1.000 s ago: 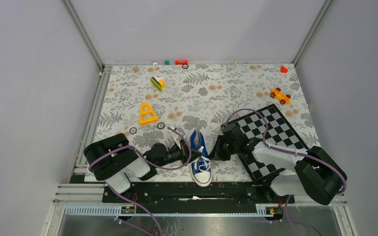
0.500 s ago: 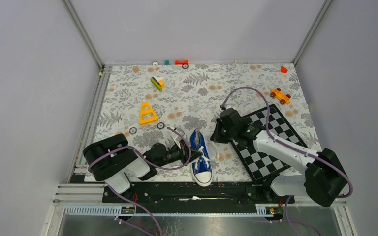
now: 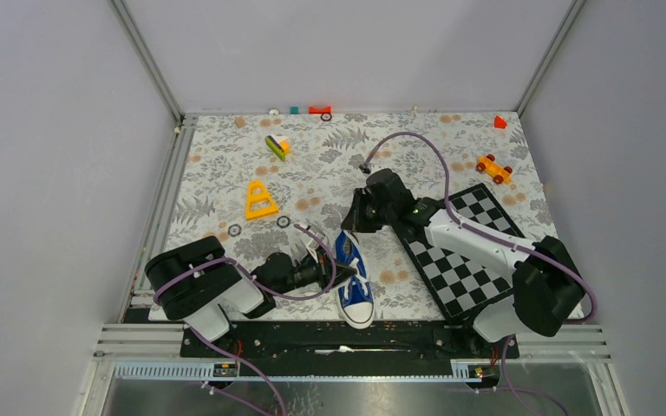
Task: Tie the shoes
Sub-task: Wrap the shoelace around the shoelace.
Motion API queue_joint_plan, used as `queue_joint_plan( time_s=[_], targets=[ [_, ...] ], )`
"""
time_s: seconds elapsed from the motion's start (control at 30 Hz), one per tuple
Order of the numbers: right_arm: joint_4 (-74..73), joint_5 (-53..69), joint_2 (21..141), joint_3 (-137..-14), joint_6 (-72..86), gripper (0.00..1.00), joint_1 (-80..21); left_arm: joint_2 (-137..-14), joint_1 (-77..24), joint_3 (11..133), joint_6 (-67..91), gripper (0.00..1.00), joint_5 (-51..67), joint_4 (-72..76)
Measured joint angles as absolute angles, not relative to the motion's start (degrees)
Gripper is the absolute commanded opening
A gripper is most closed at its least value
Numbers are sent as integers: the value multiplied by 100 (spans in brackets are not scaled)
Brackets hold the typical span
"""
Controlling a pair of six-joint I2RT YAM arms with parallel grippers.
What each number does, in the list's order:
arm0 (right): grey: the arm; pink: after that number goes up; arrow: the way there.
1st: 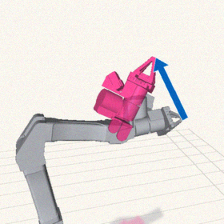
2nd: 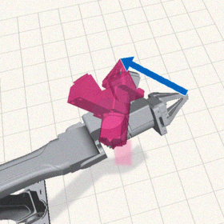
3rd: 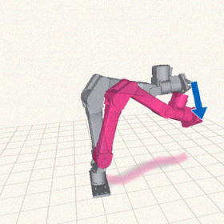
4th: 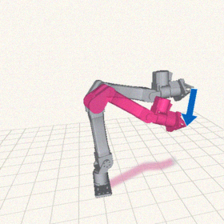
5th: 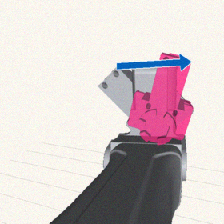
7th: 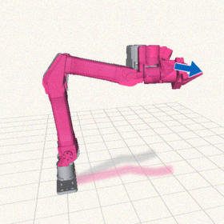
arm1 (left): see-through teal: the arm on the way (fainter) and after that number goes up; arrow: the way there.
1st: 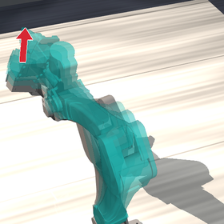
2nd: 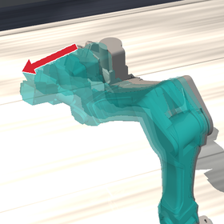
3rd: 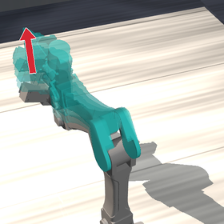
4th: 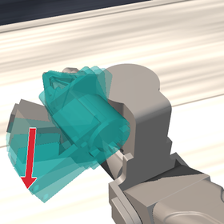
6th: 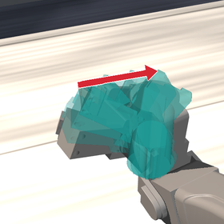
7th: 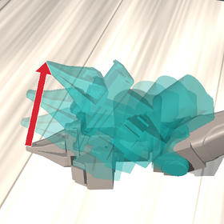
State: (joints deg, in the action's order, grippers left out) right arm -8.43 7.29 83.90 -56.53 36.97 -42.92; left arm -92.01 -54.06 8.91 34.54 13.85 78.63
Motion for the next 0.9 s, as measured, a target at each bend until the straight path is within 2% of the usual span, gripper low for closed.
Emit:
queue_joint_plan(
  time_s=[0.3, 0.9],
  targets=[
    [-268, 1361, 8300, -5771, 4241, 0, -4598, -9201, -5406, 902, 3454, 0, 1424, 7863],
    [340, 1769, 6539, -3983, 5365, 0, -4840, -9441, -5406, 963, 3463, 0, 1402, 7918]
  ],
)
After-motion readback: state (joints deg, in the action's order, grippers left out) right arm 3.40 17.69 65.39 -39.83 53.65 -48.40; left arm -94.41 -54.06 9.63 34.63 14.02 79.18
